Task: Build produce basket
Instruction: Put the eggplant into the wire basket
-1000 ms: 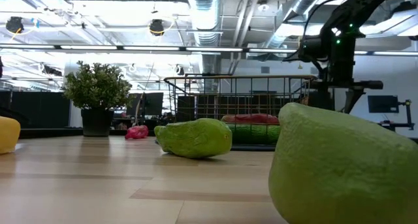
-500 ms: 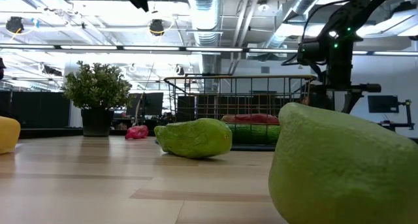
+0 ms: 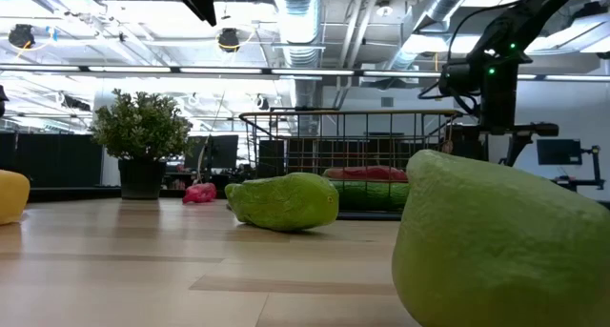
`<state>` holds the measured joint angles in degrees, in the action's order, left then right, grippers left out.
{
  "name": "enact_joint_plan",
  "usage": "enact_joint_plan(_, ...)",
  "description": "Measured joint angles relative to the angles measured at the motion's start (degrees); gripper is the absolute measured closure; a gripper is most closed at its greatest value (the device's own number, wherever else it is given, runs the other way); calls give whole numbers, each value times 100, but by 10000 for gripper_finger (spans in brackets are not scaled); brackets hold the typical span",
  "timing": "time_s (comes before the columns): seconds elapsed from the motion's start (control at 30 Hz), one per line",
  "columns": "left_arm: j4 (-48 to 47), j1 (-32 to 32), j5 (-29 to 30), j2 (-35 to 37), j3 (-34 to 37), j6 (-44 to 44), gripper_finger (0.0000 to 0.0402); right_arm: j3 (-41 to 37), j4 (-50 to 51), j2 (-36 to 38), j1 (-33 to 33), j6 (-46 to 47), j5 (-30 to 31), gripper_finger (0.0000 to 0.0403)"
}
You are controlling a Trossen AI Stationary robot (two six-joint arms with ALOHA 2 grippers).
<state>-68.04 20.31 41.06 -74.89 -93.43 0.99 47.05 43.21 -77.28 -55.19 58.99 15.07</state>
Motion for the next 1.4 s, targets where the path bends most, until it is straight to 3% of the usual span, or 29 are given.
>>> enact_joint_plan(0.2,111,294,-474,0,0,315,184,0,-49,-51,59,187,10,172)
enact_joint_plan(0.37,260,523,-923,0,0,547,184,0,-98,-543,269,276,11,172)
enact_joint_plan(0.77,264,757,-1093,0,0,783,184,35,-608,-1893,458,255,-111,172)
enact_joint_plan(1.07,261,754,-1433,0,0,777,184,2,-591,-1716,446,197,-115,174)
enact_joint_plan(1.23,259,754,-1653,0,0,735,184,-11,-597,-1585,433,173,-224,211)
enact_joint_plan(1.4,259,754,-1904,0,0,730,184,10,-698,-1641,376,-169,-490,297)
